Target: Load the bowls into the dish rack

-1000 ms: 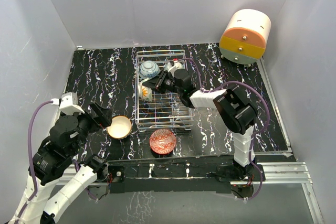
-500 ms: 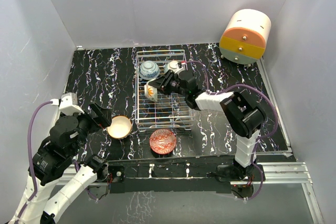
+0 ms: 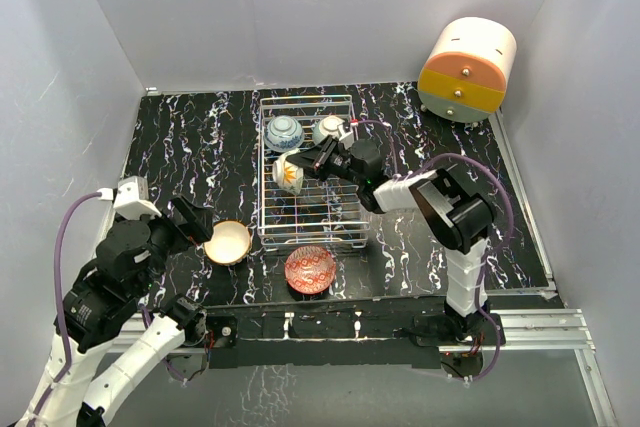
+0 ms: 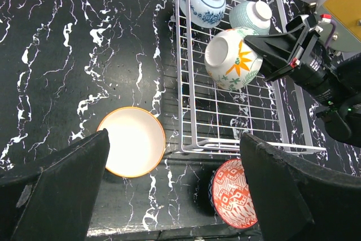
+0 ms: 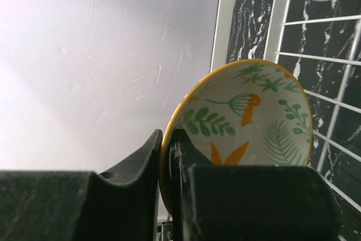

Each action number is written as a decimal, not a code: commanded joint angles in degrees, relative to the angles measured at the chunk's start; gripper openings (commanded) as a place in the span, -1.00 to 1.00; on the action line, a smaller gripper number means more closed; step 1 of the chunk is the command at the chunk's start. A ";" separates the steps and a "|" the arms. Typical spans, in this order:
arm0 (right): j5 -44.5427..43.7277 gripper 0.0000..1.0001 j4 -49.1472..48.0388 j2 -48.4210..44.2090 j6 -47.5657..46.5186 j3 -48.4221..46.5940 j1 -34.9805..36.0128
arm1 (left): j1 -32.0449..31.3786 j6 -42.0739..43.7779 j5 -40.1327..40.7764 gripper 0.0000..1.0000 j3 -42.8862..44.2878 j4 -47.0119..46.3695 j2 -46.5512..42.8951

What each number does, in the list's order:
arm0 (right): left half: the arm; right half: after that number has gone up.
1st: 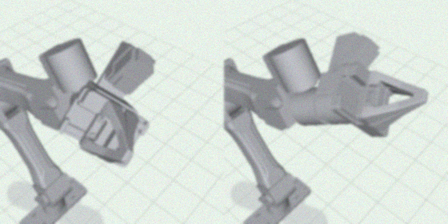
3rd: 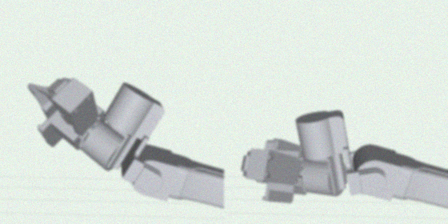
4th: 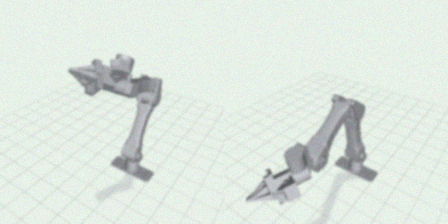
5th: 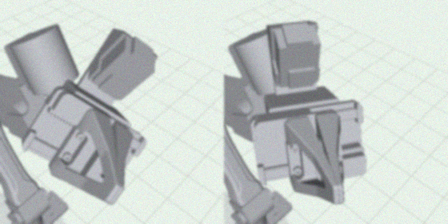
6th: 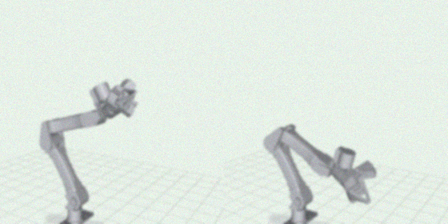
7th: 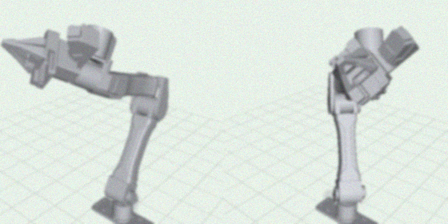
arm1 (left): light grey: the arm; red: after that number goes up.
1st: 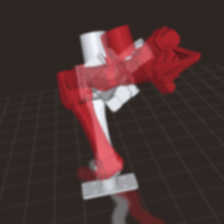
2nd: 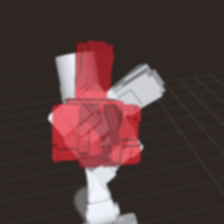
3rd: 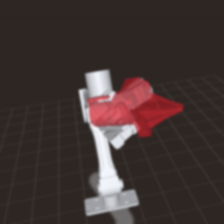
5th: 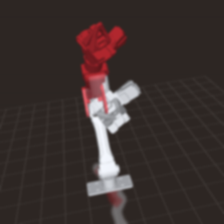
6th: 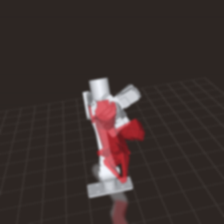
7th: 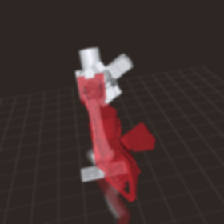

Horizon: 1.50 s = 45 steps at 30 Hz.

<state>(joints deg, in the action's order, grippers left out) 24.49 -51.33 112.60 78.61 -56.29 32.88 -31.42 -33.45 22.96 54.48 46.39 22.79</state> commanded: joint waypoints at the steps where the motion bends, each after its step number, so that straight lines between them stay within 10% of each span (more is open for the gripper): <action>1: 3.56 -0.84 -8.66 2.93 5.28 -3.41 0.90 | -0.13 0.50 0.49 0.94 1.02 0.27 0.94; 45: -12.18 -0.04 34.34 -4.97 -14.26 -9.09 0.71 | -0.13 0.19 -0.46 0.94 -0.20 -0.67 1.65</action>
<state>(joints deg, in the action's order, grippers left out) 12.93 -20.95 108.33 68.66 -62.46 33.71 -31.42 -33.45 23.07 54.37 46.30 23.99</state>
